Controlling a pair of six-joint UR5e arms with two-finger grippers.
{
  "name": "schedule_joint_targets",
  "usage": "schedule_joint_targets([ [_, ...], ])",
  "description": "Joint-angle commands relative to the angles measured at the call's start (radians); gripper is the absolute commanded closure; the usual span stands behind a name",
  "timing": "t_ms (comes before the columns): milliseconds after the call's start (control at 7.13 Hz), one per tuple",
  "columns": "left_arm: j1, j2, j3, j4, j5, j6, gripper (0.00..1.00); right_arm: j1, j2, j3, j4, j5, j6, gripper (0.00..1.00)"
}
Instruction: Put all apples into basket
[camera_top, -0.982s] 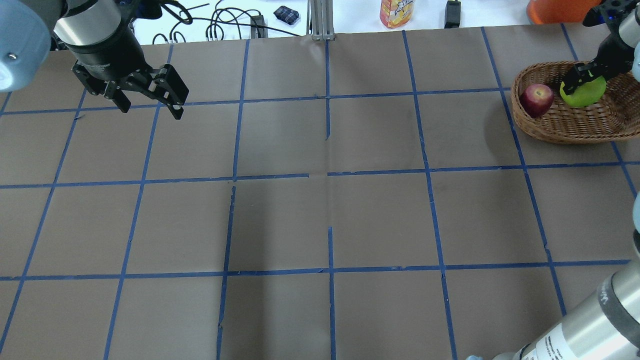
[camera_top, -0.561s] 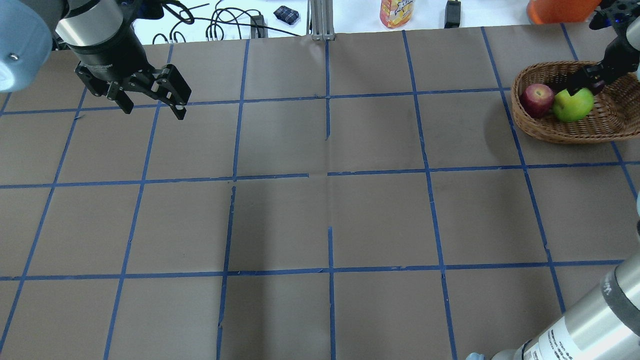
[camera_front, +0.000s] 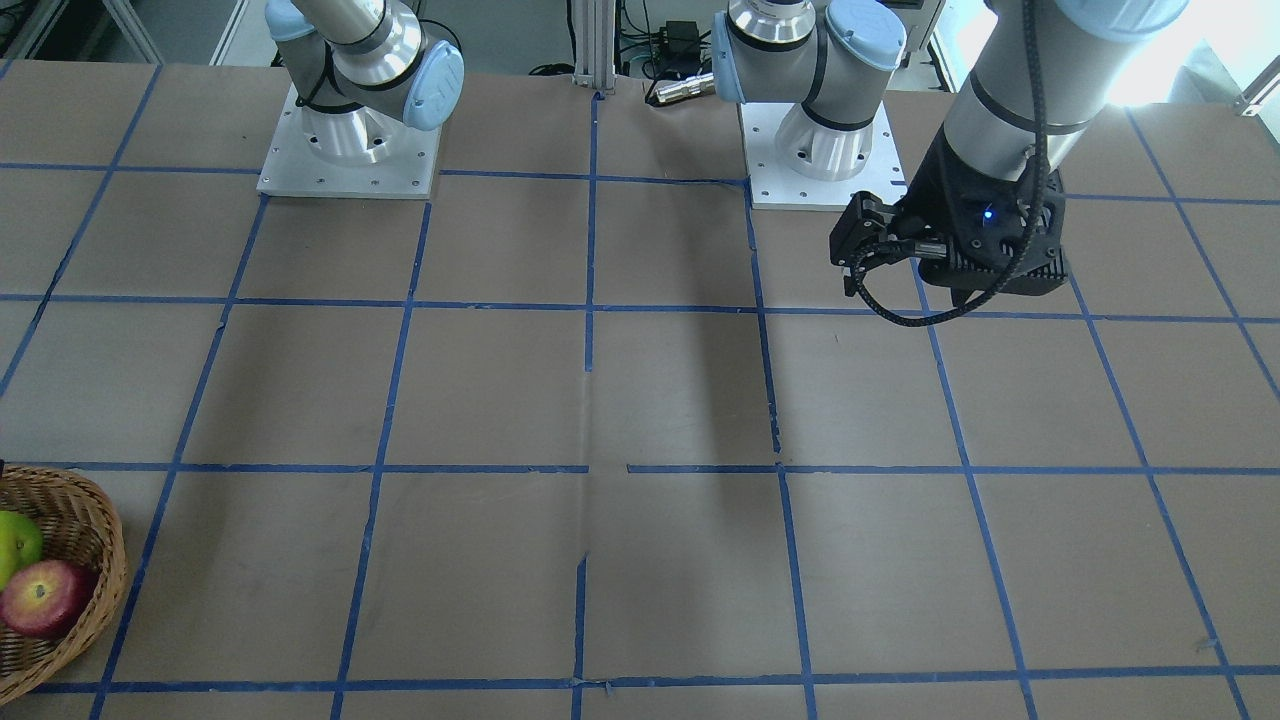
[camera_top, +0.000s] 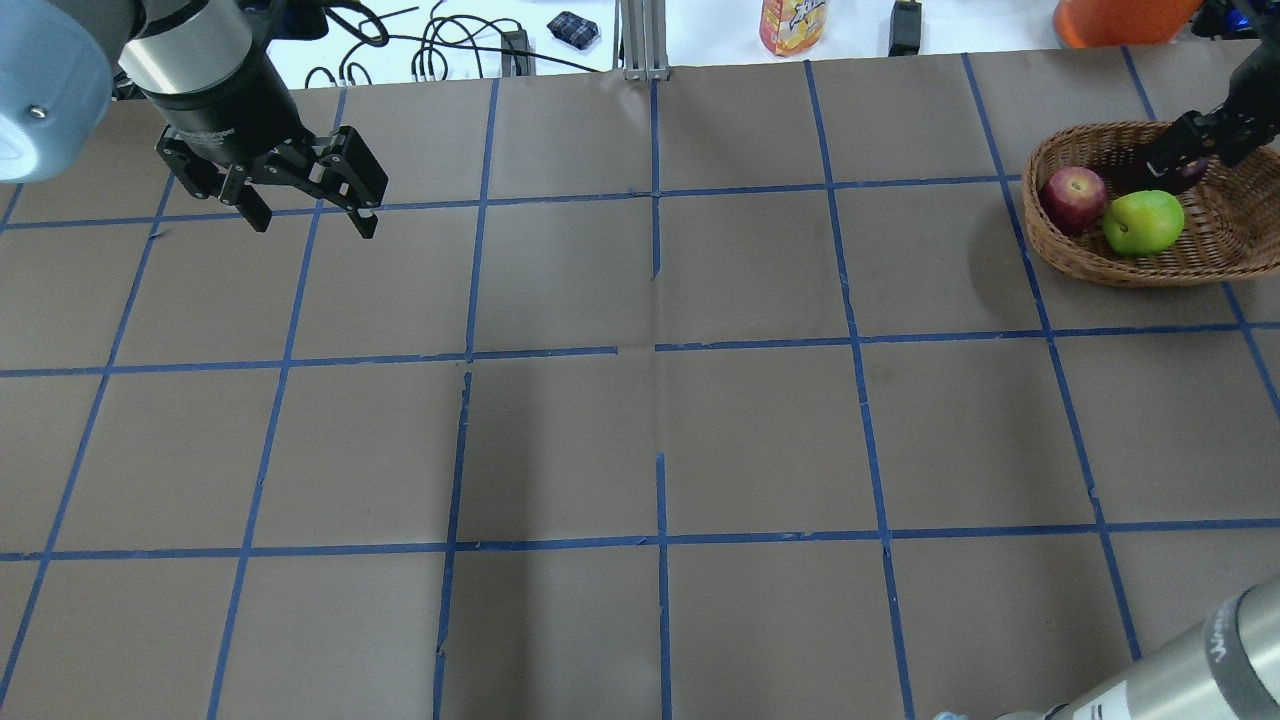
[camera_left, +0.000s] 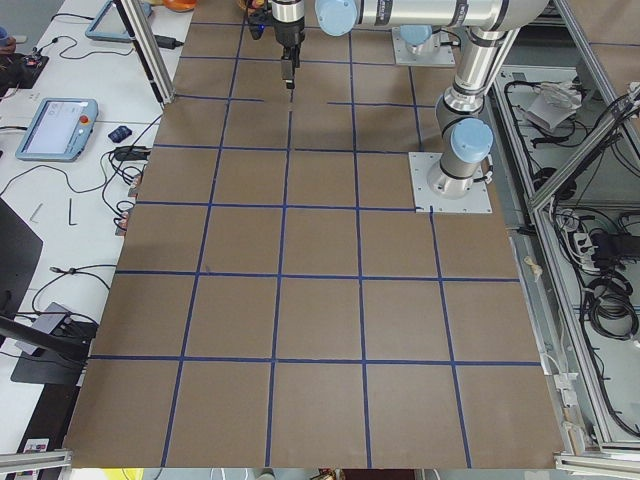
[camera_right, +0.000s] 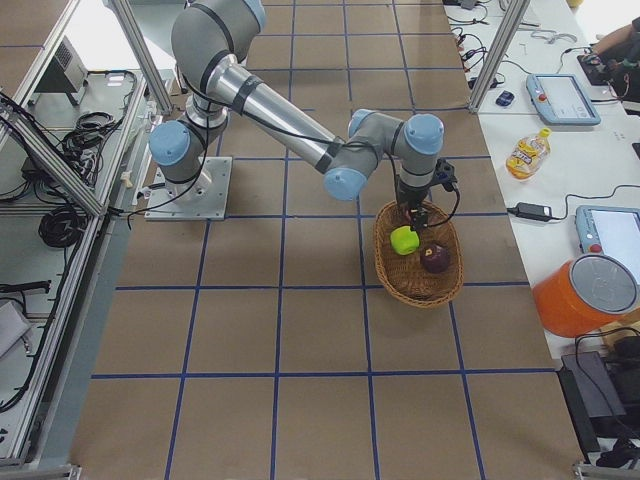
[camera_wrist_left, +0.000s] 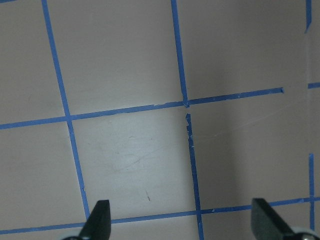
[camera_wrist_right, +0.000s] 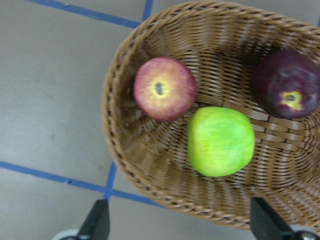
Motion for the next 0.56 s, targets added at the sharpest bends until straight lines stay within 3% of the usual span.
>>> schedule_joint_targets([
  [0, -0.001, 0.001, 0.0, -0.001, -0.001, -0.001, 0.0, 0.161, -0.166, 0.0, 0.216, -0.001, 0.114, 0.0],
  [280, 0.001, 0.004, 0.0, -0.001, 0.001, -0.001, 0.0, 0.347, -0.268, 0.003, 0.333, -0.002, 0.499, 0.0],
  [421, -0.001, 0.008, 0.001, -0.001, 0.001, -0.001, 0.0, 0.469, -0.295, -0.001, 0.332, 0.002, 0.678, 0.0],
])
